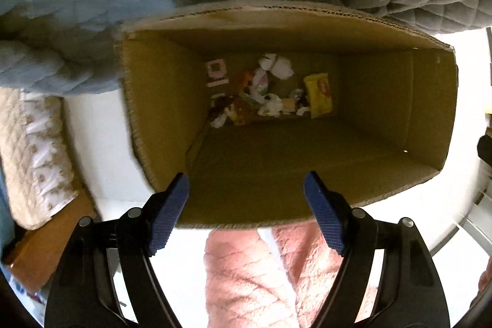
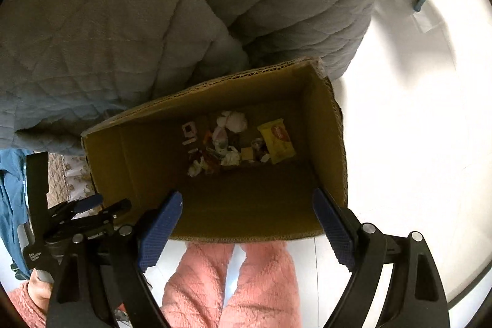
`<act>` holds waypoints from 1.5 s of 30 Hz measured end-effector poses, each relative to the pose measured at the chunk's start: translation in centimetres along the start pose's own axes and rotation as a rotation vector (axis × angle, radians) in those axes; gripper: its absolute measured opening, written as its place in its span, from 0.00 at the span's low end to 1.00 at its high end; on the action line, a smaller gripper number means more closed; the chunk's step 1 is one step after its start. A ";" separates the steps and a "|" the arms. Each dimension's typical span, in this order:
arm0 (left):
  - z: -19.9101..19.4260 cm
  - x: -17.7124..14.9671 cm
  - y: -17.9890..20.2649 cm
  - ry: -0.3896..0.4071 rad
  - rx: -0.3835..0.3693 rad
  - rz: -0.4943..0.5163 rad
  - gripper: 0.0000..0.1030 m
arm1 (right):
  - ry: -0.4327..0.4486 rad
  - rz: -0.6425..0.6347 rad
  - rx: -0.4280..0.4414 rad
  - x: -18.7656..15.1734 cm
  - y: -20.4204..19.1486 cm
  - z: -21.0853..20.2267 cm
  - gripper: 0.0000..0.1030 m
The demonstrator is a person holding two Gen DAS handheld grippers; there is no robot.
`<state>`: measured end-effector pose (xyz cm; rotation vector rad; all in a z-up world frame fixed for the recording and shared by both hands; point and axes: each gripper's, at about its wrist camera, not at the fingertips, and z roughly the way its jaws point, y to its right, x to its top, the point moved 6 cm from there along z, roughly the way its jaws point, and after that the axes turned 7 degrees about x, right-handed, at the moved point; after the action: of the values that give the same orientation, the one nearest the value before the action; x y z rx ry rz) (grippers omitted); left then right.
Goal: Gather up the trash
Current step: 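Carry both toys down into the cardboard box and open both tools, then grasp the gold robot figure with the left tool while the right tool grasps the red plastic piece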
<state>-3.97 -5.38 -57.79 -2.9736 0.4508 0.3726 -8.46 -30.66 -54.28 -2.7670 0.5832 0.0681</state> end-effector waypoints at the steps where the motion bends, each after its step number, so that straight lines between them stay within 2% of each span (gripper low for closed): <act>1: -1.0 -0.2 -0.1 0.005 -0.001 -0.002 0.74 | 0.004 0.004 0.012 -0.2 -0.4 -0.6 0.83; 5: -6.1 -1.0 -0.7 0.057 -0.007 -0.004 0.74 | 0.027 -0.039 0.056 -1.1 -3.4 -4.9 0.83; 7: -9.0 -1.6 -1.2 0.093 0.015 0.011 0.74 | 0.033 -0.088 0.071 -1.7 -5.2 -7.9 0.83; 11: -16.9 -3.7 -3.1 0.191 0.025 0.024 0.74 | 0.106 -0.177 0.135 -2.4 -9.5 -14.8 0.83; 13: -19.9 -4.5 -3.7 0.228 0.001 0.026 0.74 | 0.192 -0.238 0.164 -2.2 -12.0 -19.3 0.83; 15: -23.8 -5.5 -4.7 0.295 -0.024 0.027 0.79 | 0.301 -0.312 0.170 -1.4 -14.7 -23.3 0.85; 18: -27.6 -6.3 -6.1 0.395 -0.016 0.020 0.80 | 0.449 -0.425 0.097 1.2 -18.3 -26.9 0.86; 21: -29.7 -6.3 -7.4 0.452 0.003 -0.010 0.80 | 0.519 -0.485 0.045 4.3 -21.1 -27.7 0.86; 23: -30.5 -6.4 -8.2 0.470 0.002 -0.032 0.80 | 0.506 -0.499 0.035 6.6 -22.5 -27.2 0.84; 26: -31.1 -6.8 -9.3 0.488 -0.001 -0.061 0.80 | 0.467 -0.484 0.012 9.5 -24.1 -25.2 0.76; 29: -31.3 -7.3 -10.4 0.487 0.008 -0.093 0.80 | 0.429 -0.482 -0.013 11.1 -25.1 -23.5 0.63; 33: -31.3 -7.8 -11.9 0.479 0.001 -0.133 0.80 | 0.400 -0.502 -0.006 11.9 -25.7 -22.8 0.22; 36: -31.4 -7.6 -12.7 0.481 -0.010 -0.156 0.80 | 0.387 -0.476 0.047 11.3 -25.3 -23.5 0.22; 38: -31.9 -7.2 -13.1 0.491 -0.016 -0.164 0.80 | 0.393 -0.421 0.125 10.3 -24.7 -24.8 0.22; 40: -32.7 -6.1 -13.6 0.509 -0.026 -0.175 0.80 | 0.402 -0.380 0.203 9.3 -24.0 -26.2 0.22; 45: -35.5 -2.2 -14.6 0.548 -0.015 -0.177 0.80 | 0.437 -0.306 0.279 7.6 -21.9 -28.9 0.22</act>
<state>6.38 3.92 -21.95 -3.0652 0.2213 -0.4693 6.75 -23.55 -21.22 -2.5637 0.2339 -0.6475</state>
